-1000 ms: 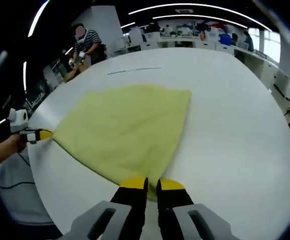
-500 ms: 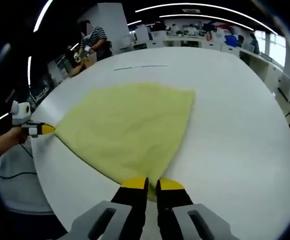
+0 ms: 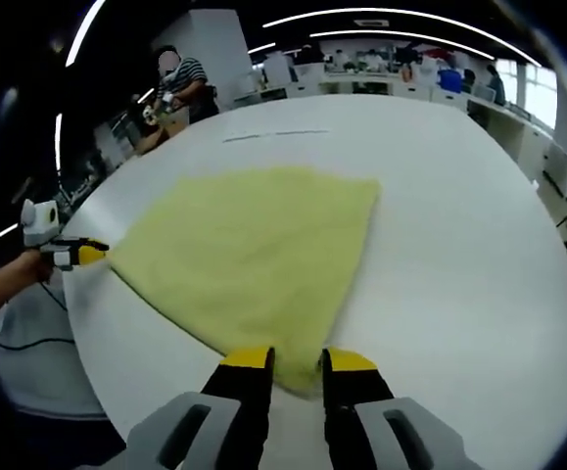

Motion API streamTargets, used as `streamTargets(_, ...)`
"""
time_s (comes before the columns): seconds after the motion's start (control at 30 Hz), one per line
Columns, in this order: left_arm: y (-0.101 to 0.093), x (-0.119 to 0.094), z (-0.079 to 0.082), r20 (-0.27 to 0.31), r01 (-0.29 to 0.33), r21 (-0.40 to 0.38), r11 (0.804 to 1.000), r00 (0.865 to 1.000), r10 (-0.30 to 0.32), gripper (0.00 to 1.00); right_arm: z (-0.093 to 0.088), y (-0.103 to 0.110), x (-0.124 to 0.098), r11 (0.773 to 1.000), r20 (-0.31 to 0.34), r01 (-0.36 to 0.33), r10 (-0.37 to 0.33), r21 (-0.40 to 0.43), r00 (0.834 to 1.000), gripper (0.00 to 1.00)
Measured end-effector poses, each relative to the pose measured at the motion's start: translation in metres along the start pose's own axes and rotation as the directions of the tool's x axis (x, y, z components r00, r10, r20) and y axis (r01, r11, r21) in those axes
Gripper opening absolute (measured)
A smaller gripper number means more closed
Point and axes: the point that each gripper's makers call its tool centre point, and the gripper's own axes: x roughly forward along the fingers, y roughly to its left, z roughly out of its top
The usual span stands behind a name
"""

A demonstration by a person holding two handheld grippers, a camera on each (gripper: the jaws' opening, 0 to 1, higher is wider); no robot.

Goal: Fold the garment on the visible template until the final outline fits inside the template.

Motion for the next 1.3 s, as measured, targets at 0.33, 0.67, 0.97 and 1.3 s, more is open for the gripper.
streamTargets(0.33,-0.007,-0.012,0.015,0.048,0.006,0.056,0.998,0.999,-0.009,0.55,0.019,0.018,-0.018,0.995,0.092,-0.054,0.061,-0.079,0.994,0.64)
streamTargets(0.67,-0.024,-0.039,0.028,0.107,0.02,0.082,0.996,0.994,-0.029,0.75,0.028,0.04,-0.051,0.983,0.153,-0.109,0.132,-0.147,0.979,0.82)
streamTargets(0.97,-0.033,-0.062,0.028,0.109,0.005,0.153,0.988,0.994,-0.022,0.89,0.027,0.052,-0.08,0.976,0.18,-0.125,0.157,-0.177,0.971,0.98)
streamTargets(1.3,-0.043,-0.076,0.017,0.109,0.01,0.153,0.988,0.994,-0.027,0.99,0.019,0.068,-0.101,0.97,0.21,-0.097,0.145,-0.225,0.967,0.99)
